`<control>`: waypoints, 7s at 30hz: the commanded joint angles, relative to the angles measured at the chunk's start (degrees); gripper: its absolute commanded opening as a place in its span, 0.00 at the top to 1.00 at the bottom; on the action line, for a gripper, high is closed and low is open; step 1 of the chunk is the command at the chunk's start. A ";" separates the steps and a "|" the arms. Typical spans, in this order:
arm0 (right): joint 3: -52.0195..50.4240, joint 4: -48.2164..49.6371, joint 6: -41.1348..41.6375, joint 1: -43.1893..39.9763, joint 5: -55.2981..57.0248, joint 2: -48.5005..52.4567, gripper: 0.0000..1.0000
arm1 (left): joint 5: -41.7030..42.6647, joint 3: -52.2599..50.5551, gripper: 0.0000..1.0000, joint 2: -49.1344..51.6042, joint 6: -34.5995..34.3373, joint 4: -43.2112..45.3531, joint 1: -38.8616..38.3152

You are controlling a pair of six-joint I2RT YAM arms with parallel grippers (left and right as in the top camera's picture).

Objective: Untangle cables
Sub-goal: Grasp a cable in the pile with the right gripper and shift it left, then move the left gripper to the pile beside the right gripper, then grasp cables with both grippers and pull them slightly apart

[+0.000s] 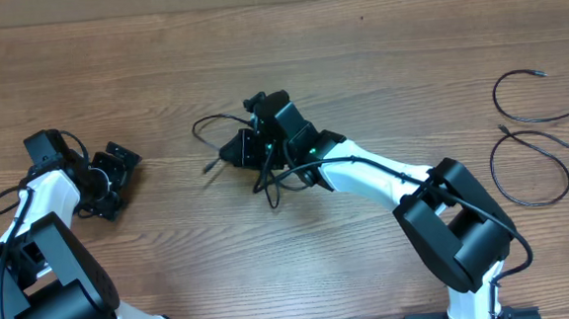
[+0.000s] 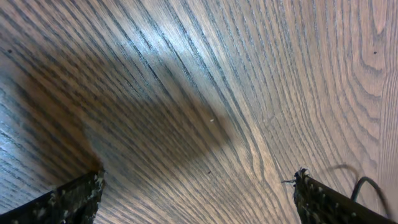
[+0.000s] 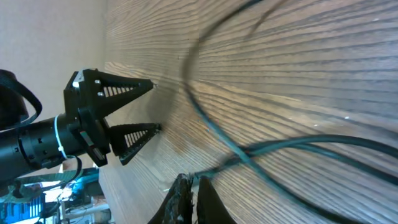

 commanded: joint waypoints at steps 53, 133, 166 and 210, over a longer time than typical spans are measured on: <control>0.20 -15.91 -8.81 1.18 23.98 1.40 0.67 | -4.17 -1.33 0.00 1.57 0.35 4.98 0.33; -0.09 -20.22 2.91 -7.65 10.73 4.76 0.83 | 12.79 -1.20 0.96 1.73 5.11 12.74 -30.84; -0.09 -14.56 -1.68 -5.44 10.75 4.76 0.96 | 6.86 -1.22 0.62 1.73 -0.81 7.04 -31.23; 2.14 -14.97 -3.08 -6.14 5.53 4.42 0.85 | 10.03 -1.22 0.96 1.73 2.29 9.86 -31.12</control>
